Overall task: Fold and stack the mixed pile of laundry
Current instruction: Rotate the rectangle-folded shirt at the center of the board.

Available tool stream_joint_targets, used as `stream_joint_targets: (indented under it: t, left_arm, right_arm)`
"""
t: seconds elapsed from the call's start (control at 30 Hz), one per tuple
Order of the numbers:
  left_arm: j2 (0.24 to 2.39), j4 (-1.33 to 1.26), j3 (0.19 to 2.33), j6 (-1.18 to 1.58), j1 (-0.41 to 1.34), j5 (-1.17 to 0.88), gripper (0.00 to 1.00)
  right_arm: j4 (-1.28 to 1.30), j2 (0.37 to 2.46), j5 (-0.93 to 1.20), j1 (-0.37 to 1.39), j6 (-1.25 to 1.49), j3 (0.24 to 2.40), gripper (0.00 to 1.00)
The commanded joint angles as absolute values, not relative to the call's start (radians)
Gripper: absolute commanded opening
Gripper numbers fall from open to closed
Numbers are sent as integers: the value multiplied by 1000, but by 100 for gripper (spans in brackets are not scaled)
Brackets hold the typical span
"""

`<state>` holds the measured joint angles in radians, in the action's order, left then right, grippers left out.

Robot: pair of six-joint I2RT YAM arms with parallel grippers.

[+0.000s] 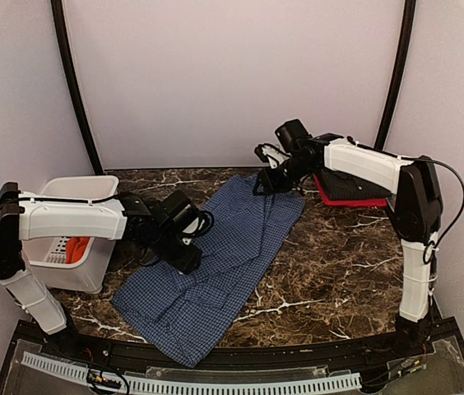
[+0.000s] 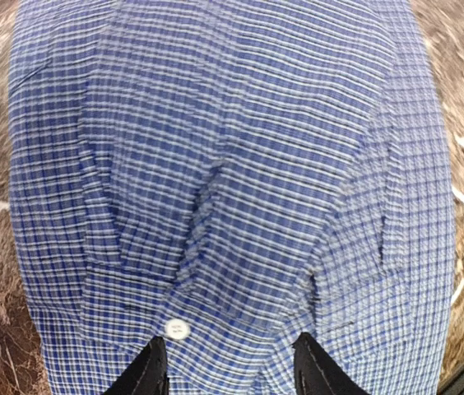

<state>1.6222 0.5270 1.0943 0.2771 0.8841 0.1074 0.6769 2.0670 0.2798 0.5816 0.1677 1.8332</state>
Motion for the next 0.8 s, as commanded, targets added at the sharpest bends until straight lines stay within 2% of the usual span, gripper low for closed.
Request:
stream_joint_targets:
  t: [0.0, 0.17, 0.33, 0.6, 0.77]
  left_arm:
    - [1654, 619, 1116, 167, 934, 125, 50]
    - [1698, 610, 1089, 141, 956, 105, 48]
    - [1762, 568, 1071, 144, 995, 43, 48]
    - [1947, 474, 1200, 184, 1098, -70, 45]
    - [2070, 365, 1334, 218, 1099, -120, 44]
  right_arm:
    - [640, 2074, 282, 586, 183, 1714, 37]
    - [593, 2127, 297, 584, 202, 1633, 32]
    - [619, 2226, 254, 574, 189, 1665, 27]
    - [659, 2370, 100, 549, 133, 1813, 25]
    - [692, 2478, 96, 506, 100, 1999, 24]
